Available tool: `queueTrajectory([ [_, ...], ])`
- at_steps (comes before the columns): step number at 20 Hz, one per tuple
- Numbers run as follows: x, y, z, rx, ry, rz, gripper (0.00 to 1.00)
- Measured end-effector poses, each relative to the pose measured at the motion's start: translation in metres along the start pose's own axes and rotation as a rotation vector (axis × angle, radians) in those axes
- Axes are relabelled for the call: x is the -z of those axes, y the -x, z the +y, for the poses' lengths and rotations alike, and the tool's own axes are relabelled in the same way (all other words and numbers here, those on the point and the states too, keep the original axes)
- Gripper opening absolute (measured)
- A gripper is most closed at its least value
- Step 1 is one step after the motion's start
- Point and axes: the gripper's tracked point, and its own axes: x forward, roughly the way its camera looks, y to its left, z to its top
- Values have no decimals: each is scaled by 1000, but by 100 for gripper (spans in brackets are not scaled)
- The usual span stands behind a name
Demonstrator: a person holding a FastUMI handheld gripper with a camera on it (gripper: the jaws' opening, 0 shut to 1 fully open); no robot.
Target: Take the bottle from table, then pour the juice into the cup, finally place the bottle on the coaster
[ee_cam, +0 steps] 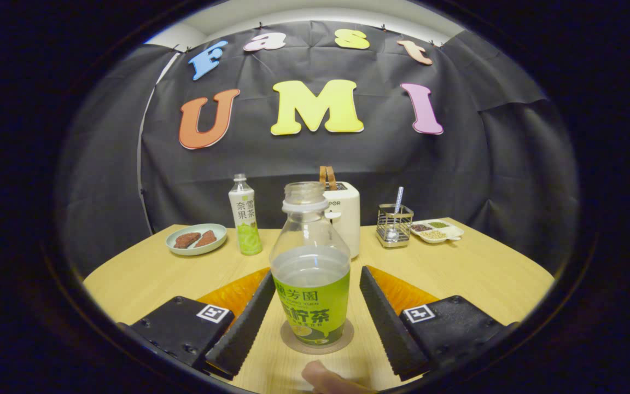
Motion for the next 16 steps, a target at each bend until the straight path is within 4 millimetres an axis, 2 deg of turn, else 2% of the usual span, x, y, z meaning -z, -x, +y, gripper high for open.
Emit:
queueTrajectory([
  [4,-12,35,0,1,34,-35,100],
  [7,-24,74,-2,24,68,-56,100],
  [14,-44,199,13,13,25,-79,100],
  [16,-44,233,16,5,31,-67,100],
])
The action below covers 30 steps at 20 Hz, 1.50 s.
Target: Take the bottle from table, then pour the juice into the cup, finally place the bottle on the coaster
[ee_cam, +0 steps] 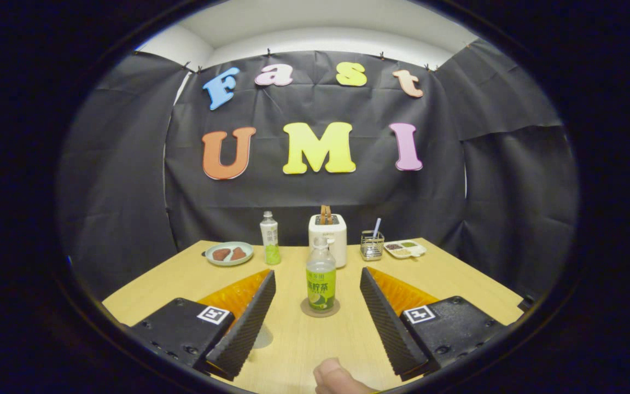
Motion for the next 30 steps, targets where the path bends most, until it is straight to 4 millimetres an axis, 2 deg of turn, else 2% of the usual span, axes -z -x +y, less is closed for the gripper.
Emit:
queueTrajectory([
  [3,-12,46,-2,7,30,-43,100],
  [7,-19,104,-18,55,61,-123,100],
  [10,-8,137,-27,83,53,-143,100],
  [12,0,151,-32,86,27,-141,100],
  [16,15,161,-45,79,-19,-128,100],
  [21,30,157,-61,107,1,-105,100],
  [26,38,152,-55,65,-18,-66,100],
  [30,34,155,-53,60,13,-88,100],
])
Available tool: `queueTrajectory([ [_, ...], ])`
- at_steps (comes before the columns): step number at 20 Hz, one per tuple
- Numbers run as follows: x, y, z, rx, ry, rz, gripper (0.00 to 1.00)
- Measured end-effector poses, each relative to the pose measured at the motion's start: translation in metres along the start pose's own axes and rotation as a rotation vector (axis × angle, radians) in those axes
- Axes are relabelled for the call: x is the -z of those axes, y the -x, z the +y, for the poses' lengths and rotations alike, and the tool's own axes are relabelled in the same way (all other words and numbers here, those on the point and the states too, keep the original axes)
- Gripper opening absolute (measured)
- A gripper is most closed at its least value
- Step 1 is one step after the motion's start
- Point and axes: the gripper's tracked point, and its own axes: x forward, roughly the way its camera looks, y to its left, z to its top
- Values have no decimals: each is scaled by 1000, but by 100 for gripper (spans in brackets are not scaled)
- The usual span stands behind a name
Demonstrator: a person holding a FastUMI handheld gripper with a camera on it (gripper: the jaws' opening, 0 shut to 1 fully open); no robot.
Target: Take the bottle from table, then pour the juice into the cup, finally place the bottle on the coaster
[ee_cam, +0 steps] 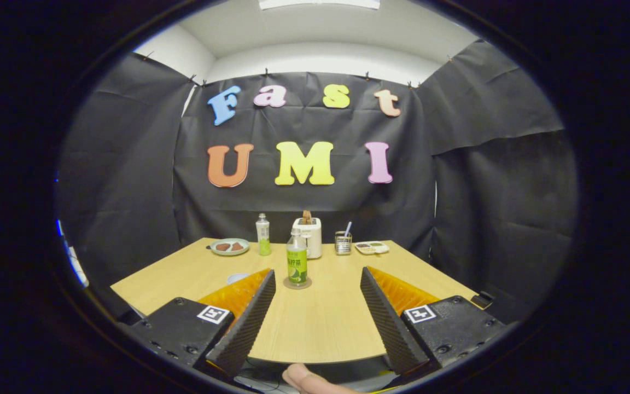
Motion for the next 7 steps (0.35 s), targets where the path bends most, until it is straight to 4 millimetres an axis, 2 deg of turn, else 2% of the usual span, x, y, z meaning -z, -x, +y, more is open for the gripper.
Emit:
queueTrajectory([
  [7,2,2,2,0,4,-9,100],
])
